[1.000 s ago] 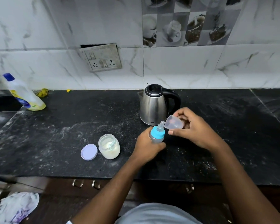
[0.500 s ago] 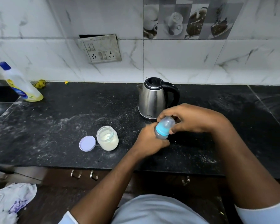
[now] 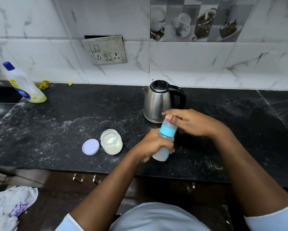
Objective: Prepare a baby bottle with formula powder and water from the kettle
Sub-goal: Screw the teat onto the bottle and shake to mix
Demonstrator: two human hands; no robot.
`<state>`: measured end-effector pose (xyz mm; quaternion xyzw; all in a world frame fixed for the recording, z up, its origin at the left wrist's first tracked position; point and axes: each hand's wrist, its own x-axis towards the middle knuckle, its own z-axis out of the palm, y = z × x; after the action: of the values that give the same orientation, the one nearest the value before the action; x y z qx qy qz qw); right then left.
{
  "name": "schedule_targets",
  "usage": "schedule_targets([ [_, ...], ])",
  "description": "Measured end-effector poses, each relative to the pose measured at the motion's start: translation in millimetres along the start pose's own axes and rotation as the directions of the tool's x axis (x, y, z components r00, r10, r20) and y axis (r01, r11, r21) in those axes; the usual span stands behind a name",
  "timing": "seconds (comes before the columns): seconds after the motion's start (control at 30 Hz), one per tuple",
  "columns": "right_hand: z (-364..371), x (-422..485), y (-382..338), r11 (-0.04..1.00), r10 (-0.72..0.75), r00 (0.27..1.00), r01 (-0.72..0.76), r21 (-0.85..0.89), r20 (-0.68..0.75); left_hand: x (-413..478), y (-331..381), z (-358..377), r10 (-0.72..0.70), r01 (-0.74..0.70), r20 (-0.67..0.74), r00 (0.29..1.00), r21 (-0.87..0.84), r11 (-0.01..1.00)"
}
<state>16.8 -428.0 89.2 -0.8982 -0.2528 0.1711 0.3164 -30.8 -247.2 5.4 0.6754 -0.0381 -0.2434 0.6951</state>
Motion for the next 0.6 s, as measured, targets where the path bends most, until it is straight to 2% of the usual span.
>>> schedule_targets([
  [0.03, -3, 2, 5, 0.976, -0.121, 0.992, 0.125, 0.179, -0.033, 0, 3, -3, -0.026, 0.043, 0.124, 0.992, -0.143, 0.989],
  [0.07, -2, 4, 8, 0.87, -0.243, 0.965, 0.261, 0.418, -0.097, 0, 5, -5, -0.033, 0.101, 0.262, 0.965, -0.248, 0.964],
  [0.1, 0, 7, 10, 0.673, -0.316, 0.935, 0.339, 0.657, -0.158, -1, 7, -5, -0.027, 0.158, 0.388, 0.921, -0.31, 0.938],
  [0.13, 3, 10, 9, 0.449, -0.361, 0.913, 0.348, 0.823, -0.189, -1, 8, -4, -0.006, 0.203, 0.495, 0.869, -0.345, 0.916],
  [0.17, 8, 12, 6, 0.281, -0.385, 0.902, 0.315, 0.907, -0.195, 0, 9, -2, 0.021, 0.238, 0.583, 0.812, -0.365, 0.9],
  [0.2, 13, 15, 1, 0.192, -0.39, 0.904, 0.266, 0.945, -0.175, 1, 10, 2, 0.045, 0.264, 0.649, 0.76, -0.371, 0.89],
  [0.23, 17, 18, -4, 0.167, -0.387, 0.912, 0.215, 0.962, -0.137, 2, 12, 5, 0.062, 0.274, 0.69, 0.722, -0.367, 0.889],
  [0.3, 25, 23, -11, 0.234, -0.364, 0.93, 0.142, 0.962, -0.049, 3, 14, 8, 0.059, 0.269, 0.709, 0.702, -0.342, 0.901],
  [0.4, 34, 28, -14, 0.323, -0.286, 0.958, 0.111, 0.94, -0.015, 4, 9, 4, 0.011, 0.223, 0.607, 0.795, -0.31, 0.924],
  [0.47, 36, 29, -12, 0.349, -0.162, 0.985, 0.117, 0.93, -0.062, 5, 5, 4, -0.017, 0.168, 0.46, 0.888, -0.289, 0.942],
  [0.53, 44, 33, -8, 0.36, 0.066, 0.984, 0.132, 0.923, -0.167, 7, 4, 8, -0.046, 0.095, 0.233, 0.971, -0.202, 0.975],
  [0.6, 56, 37, -6, 0.37, 0.31, 0.905, 0.167, 0.914, -0.29, 11, 4, 15, -0.043, 0.042, -0.011, 0.999, -0.065, 0.997],
])
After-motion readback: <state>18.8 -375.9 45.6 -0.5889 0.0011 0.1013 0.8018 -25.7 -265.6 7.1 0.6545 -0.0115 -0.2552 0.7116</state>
